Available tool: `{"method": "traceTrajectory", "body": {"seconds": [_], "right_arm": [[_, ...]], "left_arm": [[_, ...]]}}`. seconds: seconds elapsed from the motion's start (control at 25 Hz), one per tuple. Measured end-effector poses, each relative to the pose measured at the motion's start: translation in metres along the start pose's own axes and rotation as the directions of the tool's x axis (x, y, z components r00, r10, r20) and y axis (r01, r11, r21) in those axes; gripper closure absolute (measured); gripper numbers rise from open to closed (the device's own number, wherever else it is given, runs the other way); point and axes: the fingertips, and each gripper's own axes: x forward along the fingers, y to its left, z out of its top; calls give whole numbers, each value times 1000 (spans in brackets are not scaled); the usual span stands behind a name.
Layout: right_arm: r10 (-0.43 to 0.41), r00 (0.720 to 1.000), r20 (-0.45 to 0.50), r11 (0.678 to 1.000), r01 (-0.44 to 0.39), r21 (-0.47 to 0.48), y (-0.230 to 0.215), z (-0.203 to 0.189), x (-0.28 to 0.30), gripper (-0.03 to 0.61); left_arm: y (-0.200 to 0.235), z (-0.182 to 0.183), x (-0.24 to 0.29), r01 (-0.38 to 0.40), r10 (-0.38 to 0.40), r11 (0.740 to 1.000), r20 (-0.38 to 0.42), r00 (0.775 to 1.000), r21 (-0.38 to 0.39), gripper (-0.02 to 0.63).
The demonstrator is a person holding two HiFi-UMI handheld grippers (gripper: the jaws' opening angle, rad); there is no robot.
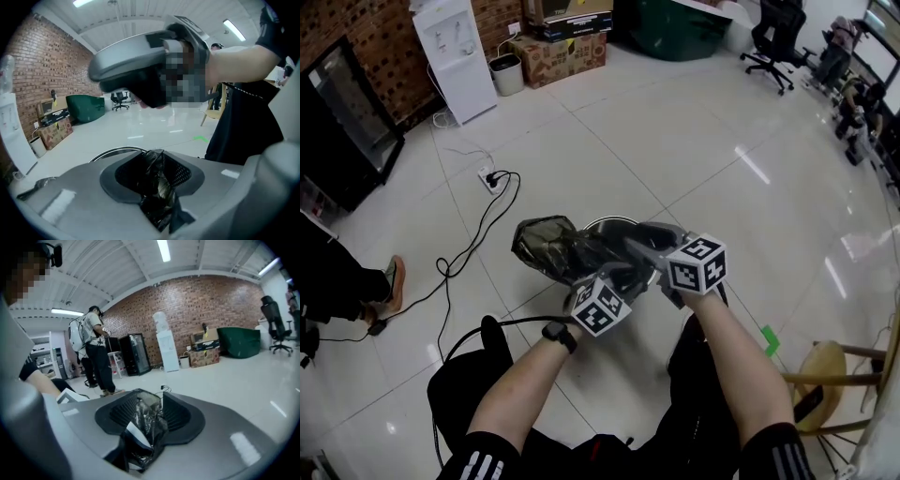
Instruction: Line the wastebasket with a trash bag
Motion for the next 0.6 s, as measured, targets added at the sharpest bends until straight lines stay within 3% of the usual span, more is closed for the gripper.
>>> {"method": "traceTrajectory", "body": {"seconds": [0.12,0.24,0.48,0.52,0.6], "right_arm": [[87,987,-134,996,-87,0,8,-21,34,385],[109,968,-225,994,-110,8,4,-43,63,385],[172,888,-427,984,-175,34,2,-101,91,389],[180,874,-451,983,-179,46,1,-107,92,400],[188,846,-499,981,-186,54,2,-121,93,493]], "left_arm": [[-11,-1,2,41,-41,999,-4,999,18,468],[-21,-3,3,81,-80,995,-19,997,59,448],[-32,-14,0,152,-144,983,-81,986,103,438],[-33,-15,-1,164,-153,979,-95,984,120,434],[-35,-14,-6,184,-167,972,-119,979,149,430]]}}
